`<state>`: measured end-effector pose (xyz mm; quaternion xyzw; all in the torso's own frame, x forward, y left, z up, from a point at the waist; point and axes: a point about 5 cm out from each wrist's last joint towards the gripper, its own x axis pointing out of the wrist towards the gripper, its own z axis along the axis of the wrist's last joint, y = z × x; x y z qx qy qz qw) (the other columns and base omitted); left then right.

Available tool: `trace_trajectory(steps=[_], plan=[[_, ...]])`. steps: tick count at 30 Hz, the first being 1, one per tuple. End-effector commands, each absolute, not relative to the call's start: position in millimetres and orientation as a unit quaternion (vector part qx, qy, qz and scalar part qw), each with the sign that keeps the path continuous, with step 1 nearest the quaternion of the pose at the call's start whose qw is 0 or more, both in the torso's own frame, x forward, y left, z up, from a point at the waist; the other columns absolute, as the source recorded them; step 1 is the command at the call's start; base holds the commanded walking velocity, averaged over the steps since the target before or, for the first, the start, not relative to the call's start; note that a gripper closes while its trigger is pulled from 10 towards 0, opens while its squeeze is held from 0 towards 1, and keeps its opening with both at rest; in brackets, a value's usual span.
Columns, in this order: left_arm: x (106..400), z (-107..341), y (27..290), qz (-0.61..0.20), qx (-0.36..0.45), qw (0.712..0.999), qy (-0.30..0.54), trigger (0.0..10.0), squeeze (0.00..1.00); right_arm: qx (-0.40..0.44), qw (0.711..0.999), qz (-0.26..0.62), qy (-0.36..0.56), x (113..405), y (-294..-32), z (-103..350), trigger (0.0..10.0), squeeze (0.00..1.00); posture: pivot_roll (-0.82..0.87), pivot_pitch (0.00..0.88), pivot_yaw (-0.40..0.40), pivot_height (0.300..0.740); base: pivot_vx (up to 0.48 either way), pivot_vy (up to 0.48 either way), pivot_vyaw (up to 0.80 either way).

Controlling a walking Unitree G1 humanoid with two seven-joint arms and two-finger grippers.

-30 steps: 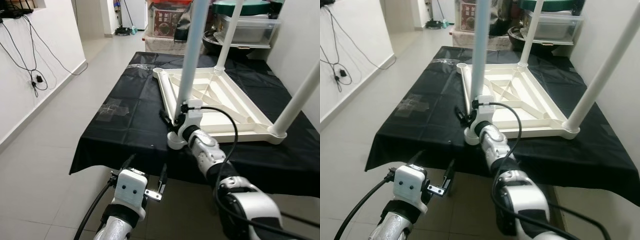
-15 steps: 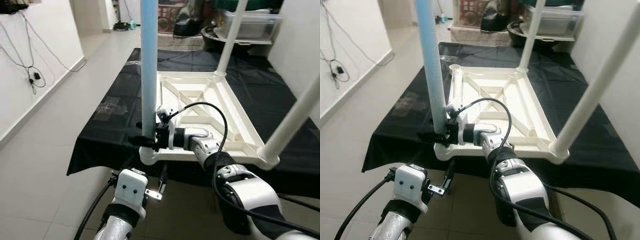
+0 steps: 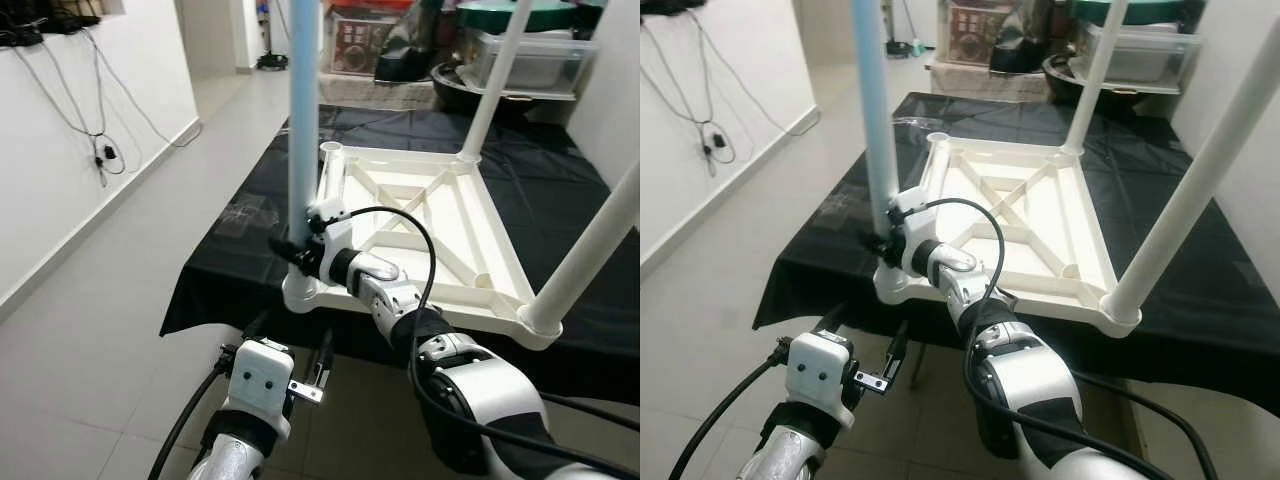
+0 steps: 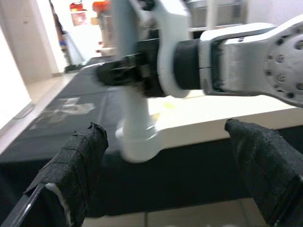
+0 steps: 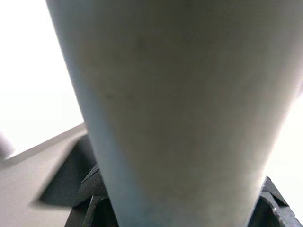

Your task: Building children table

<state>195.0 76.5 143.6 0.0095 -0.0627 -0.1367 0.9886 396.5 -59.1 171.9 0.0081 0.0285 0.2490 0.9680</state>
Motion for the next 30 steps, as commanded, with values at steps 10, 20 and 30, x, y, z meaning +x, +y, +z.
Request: trace_trajectory(steps=[10,20,30], plan=[[193.7,138.8,72.4,-0.144,0.007,0.988,-0.057,10.0,0.0,0.102,0.984,-0.126,0.071,386.7,-99.2,139.9,0.0,0.0,0.12,0.027,-0.043,0.74,0.0,0.0,0.0],[194.2,138.5,72.8,-0.143,0.007,0.988,-0.057,10.0,0.0,0.128,0.991,-0.007,0.045,386.0,-66.4,147.7,10.0,1.0,0.12,0.023,-0.043,0.74,0.0,0.0,0.0],[194.7,138.3,73.0,-0.143,0.006,0.988,-0.056,10.0,0.0,0.178,0.965,0.191,0.015,396.5,-62.6,176.7,10.0,0.0,0.12,0.03,-0.043,0.74,0.0,0.0,0.0]])
